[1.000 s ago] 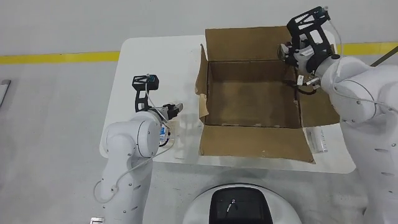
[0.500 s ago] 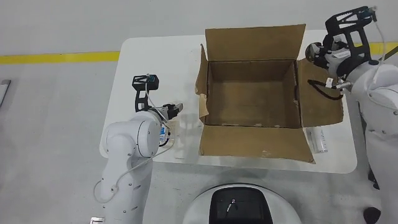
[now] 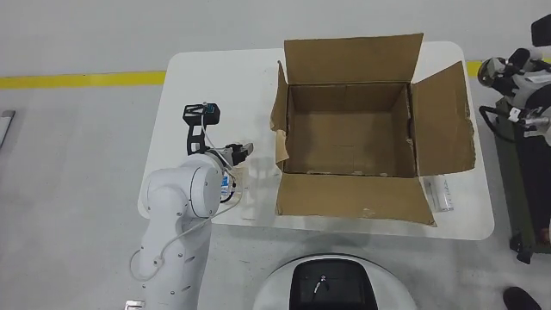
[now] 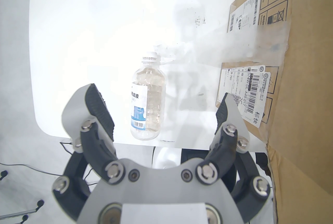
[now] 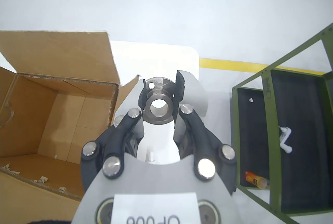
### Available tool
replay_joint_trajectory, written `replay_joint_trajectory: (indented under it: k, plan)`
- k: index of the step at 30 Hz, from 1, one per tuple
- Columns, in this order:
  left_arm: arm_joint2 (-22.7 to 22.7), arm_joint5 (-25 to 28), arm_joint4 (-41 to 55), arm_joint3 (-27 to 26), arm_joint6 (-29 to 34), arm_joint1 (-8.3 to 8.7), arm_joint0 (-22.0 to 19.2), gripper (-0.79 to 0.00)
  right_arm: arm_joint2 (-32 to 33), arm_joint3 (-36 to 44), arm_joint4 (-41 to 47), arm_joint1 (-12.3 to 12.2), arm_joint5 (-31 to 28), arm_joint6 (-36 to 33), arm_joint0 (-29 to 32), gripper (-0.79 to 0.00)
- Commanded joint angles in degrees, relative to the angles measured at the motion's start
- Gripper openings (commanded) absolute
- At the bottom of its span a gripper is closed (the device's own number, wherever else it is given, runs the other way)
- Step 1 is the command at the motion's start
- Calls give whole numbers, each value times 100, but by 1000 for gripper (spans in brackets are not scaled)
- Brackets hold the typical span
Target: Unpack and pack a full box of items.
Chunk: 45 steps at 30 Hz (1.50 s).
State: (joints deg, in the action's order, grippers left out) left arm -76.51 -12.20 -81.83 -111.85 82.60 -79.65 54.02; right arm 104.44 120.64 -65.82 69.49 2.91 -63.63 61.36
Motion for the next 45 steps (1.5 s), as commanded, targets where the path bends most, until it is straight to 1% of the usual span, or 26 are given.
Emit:
replay_joint_trajectory:
  k: [1,10,16,23,32,43,44,45]
  plan:
    - [0,0,0,0,0,0,0,0,93,-74,39,-12,10,-38,95,-785]
    - [0,0,0,0,0,0,0,0,271,-369,49,-55,70,-161,643,-785]
    - [0,0,0,0,0,0,0,0,96,-904,27,-59,155,-176,974,-785]
    - [0,0,0,0,0,0,0,0,-192,-1464,-55,-69,122,-210,1177,-785]
    - [0,0,0,0,0,0,0,0,-419,-1869,-94,-101,-27,-310,1151,-785]
    - [0,0,0,0,0,0,0,0,-662,-2302,-138,-134,-54,-384,918,-785]
    - [0,0,0,0,0,0,0,0,-670,-2317,-147,-138,-51,-390,905,-782]
    - [0,0,0,0,0,0,0,0,-680,-2331,-145,-142,-53,-397,891,-739]
